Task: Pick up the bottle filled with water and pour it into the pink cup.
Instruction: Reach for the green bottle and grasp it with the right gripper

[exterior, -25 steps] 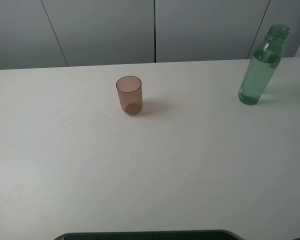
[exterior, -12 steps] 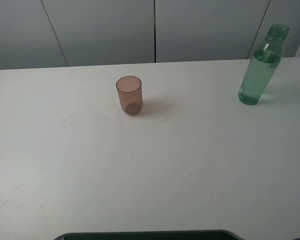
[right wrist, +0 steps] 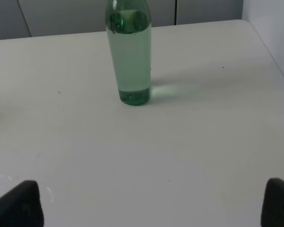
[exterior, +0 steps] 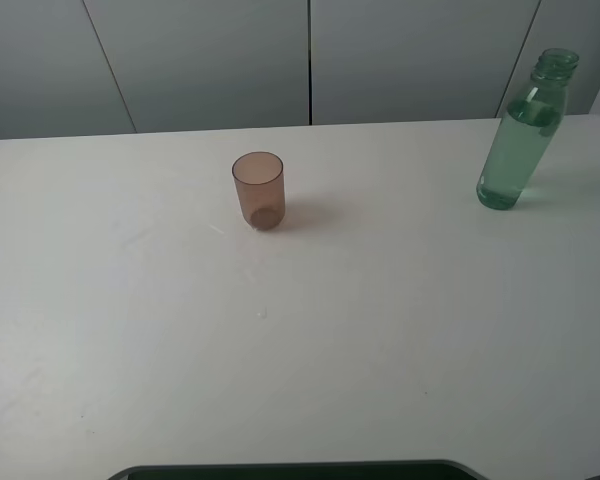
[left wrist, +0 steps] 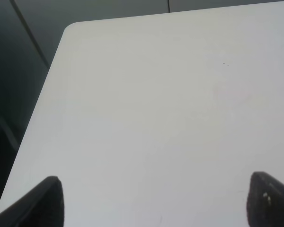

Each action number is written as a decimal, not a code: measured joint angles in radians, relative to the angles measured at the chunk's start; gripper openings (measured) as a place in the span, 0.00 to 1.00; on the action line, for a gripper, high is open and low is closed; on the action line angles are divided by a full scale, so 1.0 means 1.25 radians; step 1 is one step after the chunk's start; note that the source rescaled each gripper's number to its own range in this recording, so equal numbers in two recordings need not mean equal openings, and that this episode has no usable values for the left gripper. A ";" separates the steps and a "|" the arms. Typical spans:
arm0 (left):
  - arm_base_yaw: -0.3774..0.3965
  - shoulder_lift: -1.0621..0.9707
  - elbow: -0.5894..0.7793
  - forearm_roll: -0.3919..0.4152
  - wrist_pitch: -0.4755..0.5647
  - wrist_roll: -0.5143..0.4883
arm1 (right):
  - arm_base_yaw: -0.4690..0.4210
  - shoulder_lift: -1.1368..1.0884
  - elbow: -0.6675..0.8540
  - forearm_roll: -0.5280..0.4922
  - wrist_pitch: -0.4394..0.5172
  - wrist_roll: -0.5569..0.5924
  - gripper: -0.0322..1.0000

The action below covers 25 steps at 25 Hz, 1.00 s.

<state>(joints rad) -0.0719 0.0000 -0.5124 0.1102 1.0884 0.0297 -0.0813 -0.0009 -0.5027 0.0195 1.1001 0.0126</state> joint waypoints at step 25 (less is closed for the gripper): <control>0.000 0.000 0.000 0.000 0.000 0.000 | 0.000 0.083 -0.055 0.063 -0.213 -0.094 1.00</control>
<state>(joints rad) -0.0719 0.0000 -0.5124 0.1102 1.0884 0.0297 -0.0813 0.1035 -0.5710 0.0980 0.8344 -0.1052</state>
